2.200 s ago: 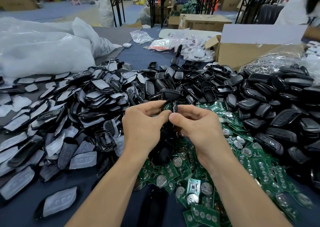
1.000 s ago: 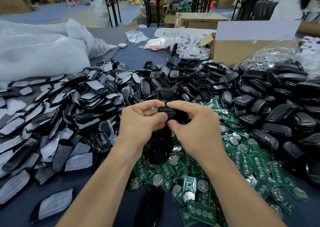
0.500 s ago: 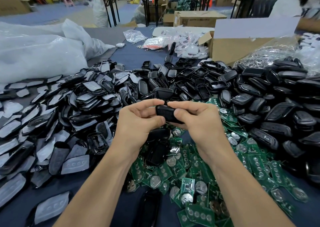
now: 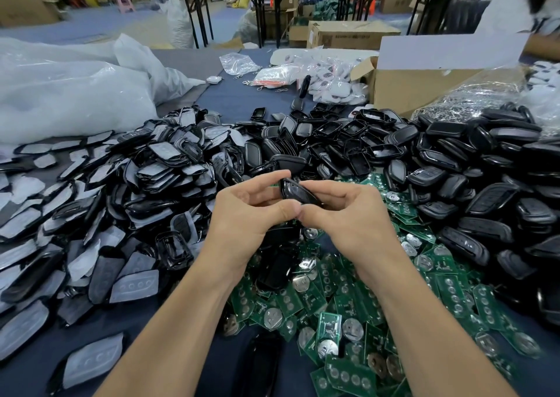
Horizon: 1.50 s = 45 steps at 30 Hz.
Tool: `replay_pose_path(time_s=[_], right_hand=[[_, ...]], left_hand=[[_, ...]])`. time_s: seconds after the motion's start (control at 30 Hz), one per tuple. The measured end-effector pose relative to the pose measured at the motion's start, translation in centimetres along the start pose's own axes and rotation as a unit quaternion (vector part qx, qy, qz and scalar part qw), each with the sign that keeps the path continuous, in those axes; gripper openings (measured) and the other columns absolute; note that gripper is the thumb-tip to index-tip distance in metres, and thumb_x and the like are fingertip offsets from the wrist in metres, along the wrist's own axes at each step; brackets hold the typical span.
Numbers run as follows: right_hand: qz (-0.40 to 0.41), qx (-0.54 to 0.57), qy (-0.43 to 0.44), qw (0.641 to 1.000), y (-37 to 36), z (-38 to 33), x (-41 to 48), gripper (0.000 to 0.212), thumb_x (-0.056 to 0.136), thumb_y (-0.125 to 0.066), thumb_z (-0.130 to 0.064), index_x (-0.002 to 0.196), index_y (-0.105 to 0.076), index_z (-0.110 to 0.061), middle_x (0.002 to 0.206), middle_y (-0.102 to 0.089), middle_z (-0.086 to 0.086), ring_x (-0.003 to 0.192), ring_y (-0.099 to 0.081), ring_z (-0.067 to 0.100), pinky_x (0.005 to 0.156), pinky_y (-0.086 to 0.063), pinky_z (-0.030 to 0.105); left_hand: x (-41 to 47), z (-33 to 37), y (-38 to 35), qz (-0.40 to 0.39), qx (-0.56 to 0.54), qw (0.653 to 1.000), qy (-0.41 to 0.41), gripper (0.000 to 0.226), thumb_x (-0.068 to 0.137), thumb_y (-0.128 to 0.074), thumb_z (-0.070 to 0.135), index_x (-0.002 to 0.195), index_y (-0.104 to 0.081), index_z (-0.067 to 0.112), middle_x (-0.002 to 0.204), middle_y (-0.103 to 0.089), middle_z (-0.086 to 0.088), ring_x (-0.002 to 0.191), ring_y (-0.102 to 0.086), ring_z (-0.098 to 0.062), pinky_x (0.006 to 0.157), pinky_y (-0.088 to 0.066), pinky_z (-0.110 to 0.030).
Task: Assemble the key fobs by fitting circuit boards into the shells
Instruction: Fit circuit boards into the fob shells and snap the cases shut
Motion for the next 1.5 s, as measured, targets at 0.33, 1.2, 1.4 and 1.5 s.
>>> replay_pose_path(time_s=[0.33, 1.2, 1.4, 1.5], right_hand=[[-0.063, 0.325, -0.193, 0.924, -2.4, 1.8, -0.7, 0.019, 0.099, -0.06, -0.008, 0.112, -0.071, 0.001, 0.103, -0.078, 0.021, 0.089, -0.079, 0.031, 0.073, -0.065, 0.038], [-0.094, 0.165, -0.107, 0.976, -2.3, 1.5, -0.4, 0.028, 0.08, -0.084, -0.001, 0.1, -0.079, -0.019, 0.101, -0.081, 0.005, 0.092, -0.078, 0.018, 0.075, -0.062, 0.025], [-0.148, 0.277, -0.182, 0.932, -4.1, 2.3, -0.9, 0.039, 0.074, -0.078, -0.004, 0.112, -0.072, 0.001, 0.091, -0.078, 0.01, 0.091, -0.076, 0.02, 0.084, -0.064, 0.038], [-0.166, 0.333, -0.201, 0.906, -4.9, 2.1, -1.2, 0.038, 0.084, -0.071, 0.001, 0.121, -0.067, 0.006, 0.083, -0.075, 0.008, 0.084, -0.075, 0.019, 0.085, -0.064, 0.041]], left_hand=[[0.3, 0.1, 0.2, -0.004, -0.047, 0.999, 0.013, 0.039, 0.065, -0.087, 0.027, 0.104, -0.083, 0.026, 0.103, -0.081, -0.004, 0.09, -0.077, -0.015, 0.076, -0.061, -0.024], [0.2, 2.1, 0.1, -0.028, 0.069, 0.994, -0.08, 0.048, 0.063, -0.097, 0.04, 0.108, -0.082, 0.042, 0.096, -0.08, -0.003, 0.087, -0.072, -0.008, 0.084, -0.059, -0.023], [0.6, 1.6, 0.1, -0.014, 0.121, 0.99, -0.07, 0.048, 0.065, -0.084, 0.054, 0.112, -0.079, 0.047, 0.104, -0.08, 0.001, 0.102, -0.075, -0.015, 0.096, -0.059, -0.036], [0.5, 2.5, 0.8, 0.017, 0.15, 0.984, -0.099, 0.047, 0.063, -0.083, 0.057, 0.11, -0.076, 0.056, 0.097, -0.078, 0.016, 0.093, -0.072, 0.002, 0.086, -0.054, -0.016]])
Point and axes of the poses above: each hand's wrist, its own x-axis towards the middle knuckle, its own y-axis out of the back of the hand, z = x × y, the point moved 10 cm from there along x, towards the middle knuckle
